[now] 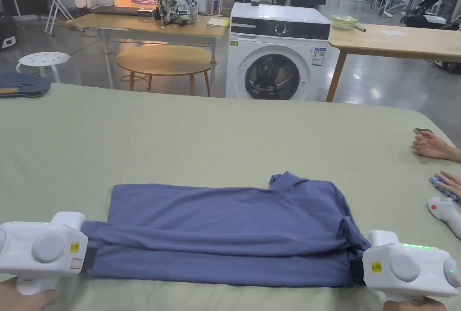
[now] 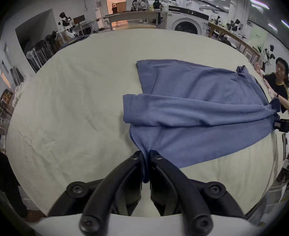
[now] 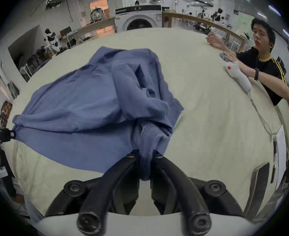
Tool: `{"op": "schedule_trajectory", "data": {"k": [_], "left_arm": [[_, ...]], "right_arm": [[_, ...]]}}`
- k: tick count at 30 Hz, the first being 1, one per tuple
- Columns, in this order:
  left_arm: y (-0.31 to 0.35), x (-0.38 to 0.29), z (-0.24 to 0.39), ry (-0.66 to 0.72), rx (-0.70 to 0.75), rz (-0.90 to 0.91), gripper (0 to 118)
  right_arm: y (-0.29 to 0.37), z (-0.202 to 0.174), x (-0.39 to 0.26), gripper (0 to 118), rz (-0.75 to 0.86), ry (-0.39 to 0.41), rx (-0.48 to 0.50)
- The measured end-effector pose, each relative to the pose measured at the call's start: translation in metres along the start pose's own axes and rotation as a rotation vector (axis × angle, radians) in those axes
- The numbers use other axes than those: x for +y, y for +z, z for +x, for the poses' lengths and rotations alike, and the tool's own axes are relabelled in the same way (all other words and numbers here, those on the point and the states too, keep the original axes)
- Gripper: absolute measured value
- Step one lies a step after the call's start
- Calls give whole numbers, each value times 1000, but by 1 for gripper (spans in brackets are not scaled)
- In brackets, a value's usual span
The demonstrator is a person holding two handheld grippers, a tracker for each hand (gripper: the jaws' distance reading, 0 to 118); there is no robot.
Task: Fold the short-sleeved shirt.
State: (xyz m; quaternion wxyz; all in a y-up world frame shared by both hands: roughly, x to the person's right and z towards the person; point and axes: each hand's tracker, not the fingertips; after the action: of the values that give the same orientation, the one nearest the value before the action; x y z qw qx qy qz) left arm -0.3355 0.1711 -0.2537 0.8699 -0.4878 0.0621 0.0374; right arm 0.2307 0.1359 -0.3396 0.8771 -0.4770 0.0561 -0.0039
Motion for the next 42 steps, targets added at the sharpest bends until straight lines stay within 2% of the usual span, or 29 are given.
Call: {"op": "schedule_trajectory", "data": {"k": [9, 13, 24, 27, 33, 36, 38, 39, 41, 42], "left_arm": [[59, -2, -2, -8, -18, 99, 2], [77, -17, -12, -2, -32, 97, 2], [54, -101, -23, -18, -21, -28, 2], [40, -113, -25, -2, -24, -52, 2], [14, -117, -32, 21, -15, -68, 2], [18, -115, -32, 32, -19, -62, 2], [23, -111, -34, 56, -31, -61, 2], [26, -109, -35, 77, -42, -57, 6], [32, -102, -35, 103, -55, -30, 17], [38, -98, -33, 114, -66, -5, 31]], "right_arm": [[83, -21, -7, 9, 82, 59, -31], [113, -19, -27, 9, 68, 52, -13], [87, -30, -95, 9, -84, 104, -48], [66, -15, -124, 9, -97, 99, -65], [66, -25, -126, 9, -86, 80, -80], [72, -29, -124, 18, -79, 92, -98], [74, -24, -120, 45, -71, 91, -143], [78, -27, -116, 57, -53, 96, -175], [87, -32, -109, 59, 5, 99, -176], [94, -36, -104, 59, 37, 95, -168]]}}
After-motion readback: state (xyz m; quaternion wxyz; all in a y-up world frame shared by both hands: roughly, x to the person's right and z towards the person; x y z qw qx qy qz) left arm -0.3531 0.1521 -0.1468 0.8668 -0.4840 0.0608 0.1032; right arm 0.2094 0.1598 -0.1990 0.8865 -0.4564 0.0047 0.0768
